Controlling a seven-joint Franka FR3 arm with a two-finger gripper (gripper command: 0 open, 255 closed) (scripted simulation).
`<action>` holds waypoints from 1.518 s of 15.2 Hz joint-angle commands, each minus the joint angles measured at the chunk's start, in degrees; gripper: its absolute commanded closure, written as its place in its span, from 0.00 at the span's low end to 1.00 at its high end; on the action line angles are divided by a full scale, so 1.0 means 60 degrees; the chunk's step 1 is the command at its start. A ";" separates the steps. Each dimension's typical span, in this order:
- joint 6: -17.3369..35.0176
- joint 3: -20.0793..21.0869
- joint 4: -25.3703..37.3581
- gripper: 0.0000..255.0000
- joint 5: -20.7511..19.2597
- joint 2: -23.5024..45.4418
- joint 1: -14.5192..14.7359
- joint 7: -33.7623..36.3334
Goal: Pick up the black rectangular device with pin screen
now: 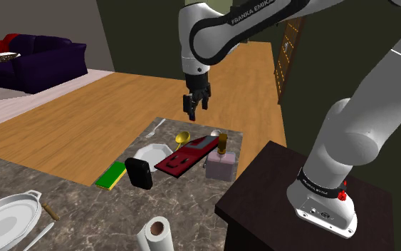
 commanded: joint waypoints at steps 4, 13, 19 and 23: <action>0.0910 0.0483 0.0738 0.00 -0.0206 0.1554 0.0268 0.0600; 0.1965 0.0923 0.2786 0.00 -0.1178 0.4593 0.0921 0.1723; 0.2170 0.0897 0.4674 0.00 -0.1880 0.6663 0.1615 0.2324; 0.2110 0.0821 0.5954 0.00 -0.2196 0.7853 0.2065 0.2544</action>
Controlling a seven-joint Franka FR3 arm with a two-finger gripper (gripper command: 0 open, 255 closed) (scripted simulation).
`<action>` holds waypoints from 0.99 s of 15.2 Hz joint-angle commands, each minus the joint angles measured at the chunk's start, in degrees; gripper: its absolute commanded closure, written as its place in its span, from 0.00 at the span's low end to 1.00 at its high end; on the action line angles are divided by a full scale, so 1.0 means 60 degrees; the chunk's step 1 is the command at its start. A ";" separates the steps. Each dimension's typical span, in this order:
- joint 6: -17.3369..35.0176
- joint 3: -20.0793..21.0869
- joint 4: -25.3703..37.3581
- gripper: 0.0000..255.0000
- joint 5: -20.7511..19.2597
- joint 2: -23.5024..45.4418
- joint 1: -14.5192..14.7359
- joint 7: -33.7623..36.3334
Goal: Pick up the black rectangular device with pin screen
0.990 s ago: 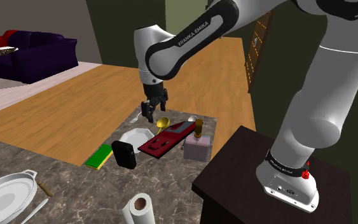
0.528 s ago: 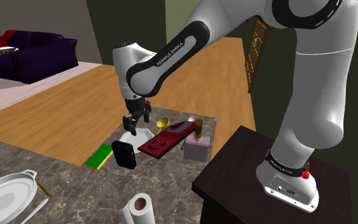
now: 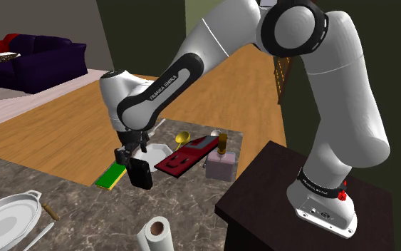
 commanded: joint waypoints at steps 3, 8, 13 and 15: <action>0.0261 -0.0079 0.0232 0.00 -0.0140 0.0479 0.0119 0.0077; 0.0654 -0.0168 0.0219 0.00 -0.0257 0.0864 0.0181 0.0148; 0.0678 -0.0168 0.0175 1.00 -0.0257 0.0844 0.0175 0.0149; 0.0676 -0.0168 0.0176 1.00 -0.0256 0.0843 0.0173 0.0147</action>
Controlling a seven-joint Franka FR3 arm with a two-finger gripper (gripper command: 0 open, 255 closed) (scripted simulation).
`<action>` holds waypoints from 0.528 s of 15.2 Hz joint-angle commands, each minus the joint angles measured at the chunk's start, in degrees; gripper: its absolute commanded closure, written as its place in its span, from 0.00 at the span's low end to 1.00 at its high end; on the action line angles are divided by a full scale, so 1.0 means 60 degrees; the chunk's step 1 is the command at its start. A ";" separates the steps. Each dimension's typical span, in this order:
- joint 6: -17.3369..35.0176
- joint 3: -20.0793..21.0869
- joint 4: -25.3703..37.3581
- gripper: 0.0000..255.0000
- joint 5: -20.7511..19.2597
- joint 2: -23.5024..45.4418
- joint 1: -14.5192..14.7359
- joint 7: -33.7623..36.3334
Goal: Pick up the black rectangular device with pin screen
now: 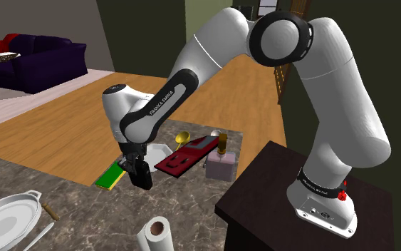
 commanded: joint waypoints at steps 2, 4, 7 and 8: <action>0.0002 -0.0003 -0.0012 1.00 -0.0002 0.0005 -0.0001 0.0001; -0.0028 -0.0004 0.0041 1.00 -0.0002 0.0028 0.0007 0.0000; -0.0281 0.0056 0.0039 1.00 0.0075 -0.0230 -0.0035 -0.0046; -0.0369 0.0075 0.0048 1.00 0.0100 -0.0311 -0.0048 -0.0061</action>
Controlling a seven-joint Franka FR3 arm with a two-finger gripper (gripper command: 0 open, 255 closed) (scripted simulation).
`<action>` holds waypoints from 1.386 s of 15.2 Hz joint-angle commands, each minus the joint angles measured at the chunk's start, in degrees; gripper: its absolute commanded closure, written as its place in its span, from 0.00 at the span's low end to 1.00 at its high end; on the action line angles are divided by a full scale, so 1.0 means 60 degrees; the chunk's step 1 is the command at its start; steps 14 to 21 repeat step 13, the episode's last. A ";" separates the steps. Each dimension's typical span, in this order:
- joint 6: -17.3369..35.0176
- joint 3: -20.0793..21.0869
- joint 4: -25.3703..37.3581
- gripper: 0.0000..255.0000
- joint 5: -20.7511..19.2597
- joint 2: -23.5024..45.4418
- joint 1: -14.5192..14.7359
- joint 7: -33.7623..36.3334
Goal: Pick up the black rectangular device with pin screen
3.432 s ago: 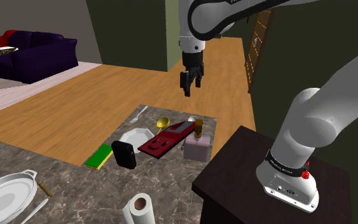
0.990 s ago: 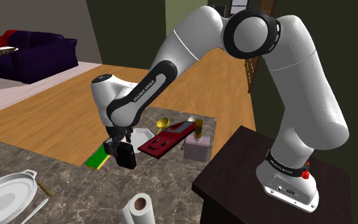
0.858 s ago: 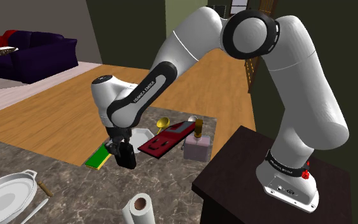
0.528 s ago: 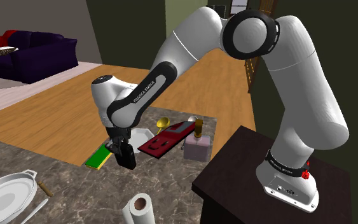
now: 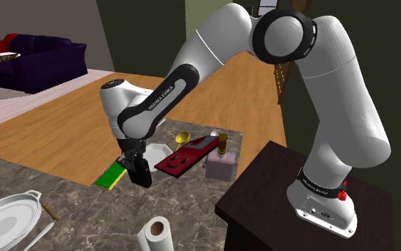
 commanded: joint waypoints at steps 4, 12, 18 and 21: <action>-0.0425 0.0092 0.0025 1.00 0.0126 -0.0412 -0.0067 -0.0079; -0.1093 0.0206 0.0188 1.00 0.0303 -0.0931 -0.0140 -0.0188; -0.1094 0.0206 0.0189 1.00 0.0303 -0.0931 -0.0140 -0.0187; -0.1094 0.0206 0.0189 1.00 0.0303 -0.0931 -0.0140 -0.0187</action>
